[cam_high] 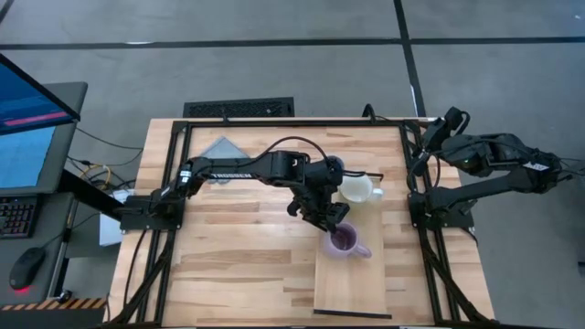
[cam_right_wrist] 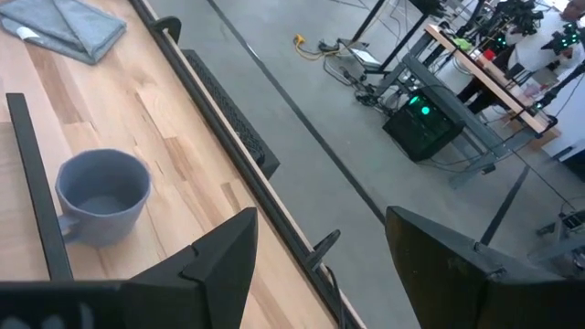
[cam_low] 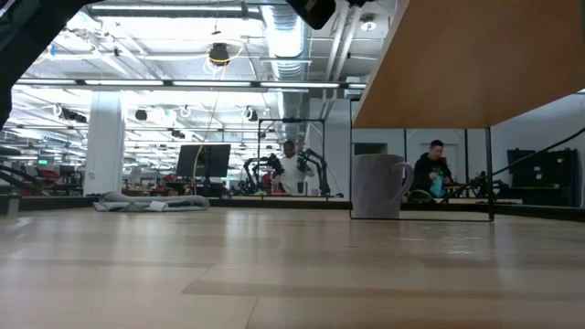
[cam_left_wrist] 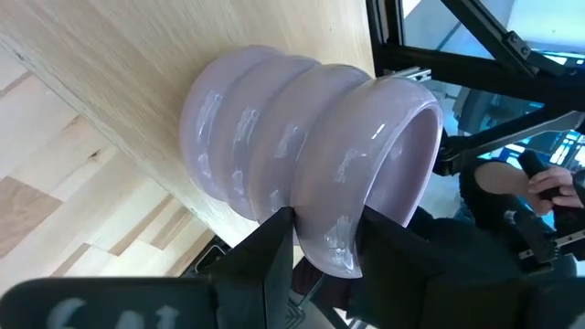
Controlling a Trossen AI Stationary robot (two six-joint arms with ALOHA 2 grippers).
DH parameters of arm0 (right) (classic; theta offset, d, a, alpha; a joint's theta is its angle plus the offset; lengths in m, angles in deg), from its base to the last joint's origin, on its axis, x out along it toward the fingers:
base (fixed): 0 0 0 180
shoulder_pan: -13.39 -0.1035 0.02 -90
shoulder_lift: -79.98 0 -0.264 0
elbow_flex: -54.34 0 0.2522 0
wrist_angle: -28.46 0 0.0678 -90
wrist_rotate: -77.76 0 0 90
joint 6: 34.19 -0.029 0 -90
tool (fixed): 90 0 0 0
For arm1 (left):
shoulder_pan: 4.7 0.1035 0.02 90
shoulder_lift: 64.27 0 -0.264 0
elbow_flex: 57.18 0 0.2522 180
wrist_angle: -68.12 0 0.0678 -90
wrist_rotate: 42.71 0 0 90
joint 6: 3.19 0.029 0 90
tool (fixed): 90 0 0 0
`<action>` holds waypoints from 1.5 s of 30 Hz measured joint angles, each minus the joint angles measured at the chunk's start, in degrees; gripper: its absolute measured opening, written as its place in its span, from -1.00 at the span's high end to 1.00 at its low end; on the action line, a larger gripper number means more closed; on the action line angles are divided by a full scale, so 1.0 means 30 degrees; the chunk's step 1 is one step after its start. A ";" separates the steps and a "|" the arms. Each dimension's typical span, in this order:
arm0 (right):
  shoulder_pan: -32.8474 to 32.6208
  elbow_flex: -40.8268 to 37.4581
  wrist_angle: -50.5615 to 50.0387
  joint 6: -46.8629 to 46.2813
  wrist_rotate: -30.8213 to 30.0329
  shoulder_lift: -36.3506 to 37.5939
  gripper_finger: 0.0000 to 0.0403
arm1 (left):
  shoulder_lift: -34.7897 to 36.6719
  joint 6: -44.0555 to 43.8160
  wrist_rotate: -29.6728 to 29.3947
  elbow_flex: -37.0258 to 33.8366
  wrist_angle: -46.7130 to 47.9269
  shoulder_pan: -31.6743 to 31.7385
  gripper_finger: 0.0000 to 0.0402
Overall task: Stack small to large cups/mugs on shelf
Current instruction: Put the violet mug on the shelf
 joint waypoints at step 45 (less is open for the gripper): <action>-0.0003 0.0000 -0.0029 0.0013 -0.0015 0.0000 -0.32 | -0.0022 -0.0224 -0.1893 -0.0015 -0.1096 -0.0491 0.46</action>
